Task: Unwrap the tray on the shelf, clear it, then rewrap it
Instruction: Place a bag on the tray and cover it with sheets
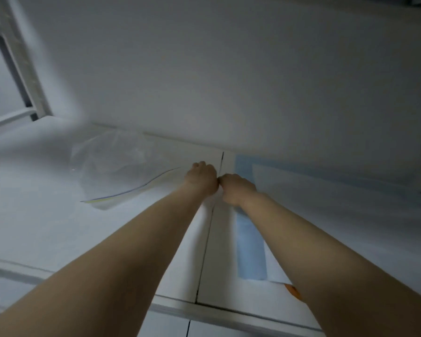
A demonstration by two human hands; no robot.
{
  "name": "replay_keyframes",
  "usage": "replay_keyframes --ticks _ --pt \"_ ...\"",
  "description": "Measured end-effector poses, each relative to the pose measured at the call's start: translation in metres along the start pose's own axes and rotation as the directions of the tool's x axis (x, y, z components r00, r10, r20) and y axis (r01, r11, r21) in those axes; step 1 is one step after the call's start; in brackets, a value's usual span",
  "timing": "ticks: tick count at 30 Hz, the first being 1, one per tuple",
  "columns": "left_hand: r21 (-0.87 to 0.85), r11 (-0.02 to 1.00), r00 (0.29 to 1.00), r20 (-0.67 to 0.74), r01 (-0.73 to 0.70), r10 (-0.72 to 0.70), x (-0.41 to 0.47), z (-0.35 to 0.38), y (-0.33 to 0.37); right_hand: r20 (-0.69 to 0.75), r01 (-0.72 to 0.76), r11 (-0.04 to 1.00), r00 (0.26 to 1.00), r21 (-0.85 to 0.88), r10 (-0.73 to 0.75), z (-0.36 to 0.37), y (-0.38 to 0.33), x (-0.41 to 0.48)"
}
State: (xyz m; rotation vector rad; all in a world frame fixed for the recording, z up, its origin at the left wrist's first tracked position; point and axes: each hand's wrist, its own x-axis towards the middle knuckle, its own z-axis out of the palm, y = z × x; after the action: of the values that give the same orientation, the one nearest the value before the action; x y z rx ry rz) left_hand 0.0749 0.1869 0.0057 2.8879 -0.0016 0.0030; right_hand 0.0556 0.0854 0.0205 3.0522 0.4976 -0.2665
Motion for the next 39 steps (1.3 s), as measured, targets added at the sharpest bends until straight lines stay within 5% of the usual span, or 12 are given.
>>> replay_keyframes --ticks 3,9,12,15,18,20,23,25,28,35,39 --pt "-0.113 0.979 0.985 -0.018 -0.172 0.171 -0.005 0.011 0.041 -0.077 -0.125 0.992 0.989 0.011 0.125 -0.001 0.034 -0.020" --pt "-0.194 0.941 0.944 0.129 -0.277 0.304 -0.019 0.033 0.099 -0.090 -0.343 0.909 0.924 0.235 0.372 0.013 0.098 -0.075" --pt "-0.116 0.962 0.931 0.247 -0.246 0.268 -0.026 0.047 0.108 0.055 -0.372 0.864 0.925 0.339 0.377 0.024 0.117 -0.102" --pt "-0.062 0.962 0.946 0.176 -0.266 0.273 -0.032 0.046 0.112 0.139 -0.375 0.788 0.925 0.488 0.354 0.036 0.129 -0.125" --pt "-0.011 0.881 0.879 0.067 -0.473 0.472 -0.051 0.033 0.124 0.207 -0.366 0.695 0.929 0.619 0.305 0.037 0.137 -0.145" --pt "-0.092 0.810 0.793 0.169 -0.579 0.585 -0.069 0.027 0.138 0.277 -0.381 0.719 0.924 0.582 0.266 0.032 0.144 -0.159" --pt "-0.120 0.811 0.663 0.514 -0.573 0.545 -0.094 0.027 0.156 0.382 -0.408 0.822 0.888 0.396 0.257 0.030 0.156 -0.177" --pt "0.002 0.796 0.628 0.616 -0.605 0.475 -0.104 0.029 0.160 0.411 -0.411 0.861 0.870 0.298 0.273 0.034 0.161 -0.184" --pt "0.068 0.771 0.648 0.590 -0.634 0.481 -0.109 0.033 0.161 0.383 -0.371 0.874 0.892 0.313 0.242 0.043 0.166 -0.191" --pt "-0.087 0.873 0.700 0.562 -0.481 0.441 -0.112 0.026 0.167 0.245 -0.293 0.825 0.950 0.482 0.194 0.040 0.169 -0.205" --pt "-0.086 0.886 0.688 0.597 -0.456 0.412 -0.113 0.004 0.181 0.291 -0.329 0.760 0.937 0.560 0.192 0.015 0.171 -0.215"
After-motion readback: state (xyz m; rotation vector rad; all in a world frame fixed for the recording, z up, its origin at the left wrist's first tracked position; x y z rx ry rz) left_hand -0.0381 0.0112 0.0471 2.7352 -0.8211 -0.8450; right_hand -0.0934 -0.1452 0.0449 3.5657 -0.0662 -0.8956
